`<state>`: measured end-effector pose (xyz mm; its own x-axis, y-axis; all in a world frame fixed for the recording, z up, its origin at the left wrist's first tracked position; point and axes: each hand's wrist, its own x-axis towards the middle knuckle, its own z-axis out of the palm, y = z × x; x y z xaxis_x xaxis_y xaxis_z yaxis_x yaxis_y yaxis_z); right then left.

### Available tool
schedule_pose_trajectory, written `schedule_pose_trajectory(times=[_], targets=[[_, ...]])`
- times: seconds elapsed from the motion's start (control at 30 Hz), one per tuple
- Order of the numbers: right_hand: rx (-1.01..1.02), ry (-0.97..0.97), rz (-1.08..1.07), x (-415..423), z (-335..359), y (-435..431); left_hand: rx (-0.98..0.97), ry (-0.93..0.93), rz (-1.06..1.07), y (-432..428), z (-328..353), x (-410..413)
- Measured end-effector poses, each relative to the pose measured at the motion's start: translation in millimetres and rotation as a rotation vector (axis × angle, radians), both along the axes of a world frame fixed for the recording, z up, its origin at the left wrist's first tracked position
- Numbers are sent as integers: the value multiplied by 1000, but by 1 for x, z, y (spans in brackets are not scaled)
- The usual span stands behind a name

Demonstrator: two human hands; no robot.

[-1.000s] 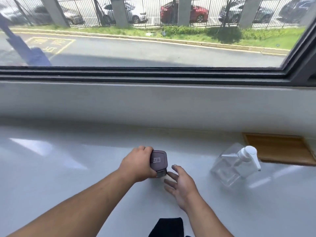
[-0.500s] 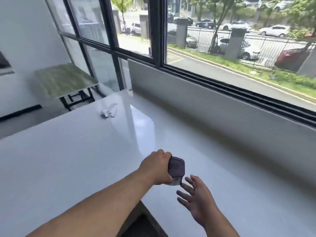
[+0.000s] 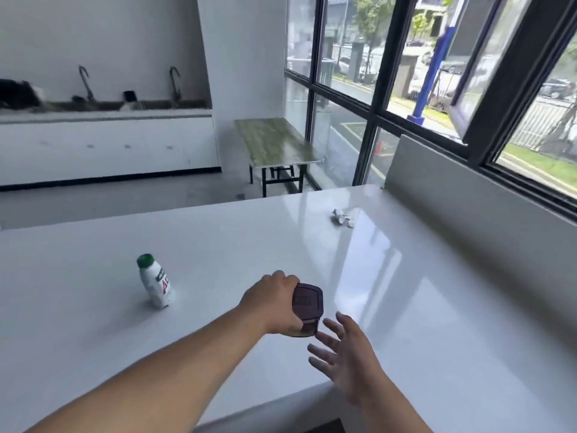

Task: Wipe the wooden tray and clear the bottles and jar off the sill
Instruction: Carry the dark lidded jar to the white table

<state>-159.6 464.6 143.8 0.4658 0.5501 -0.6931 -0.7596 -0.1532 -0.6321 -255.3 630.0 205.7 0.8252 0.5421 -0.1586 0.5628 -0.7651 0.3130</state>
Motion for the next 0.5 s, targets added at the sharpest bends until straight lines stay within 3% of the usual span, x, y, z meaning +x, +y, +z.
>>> schedule_pose_trajectory(times=[0.27, 0.5], targets=[[-9, 22, 257, -35, -18, 117, -22, -13, 243, 88, -14, -75], [-40, 88, 420, -31, -39, 212, -48, 62, 436, 159, -33, -87]])
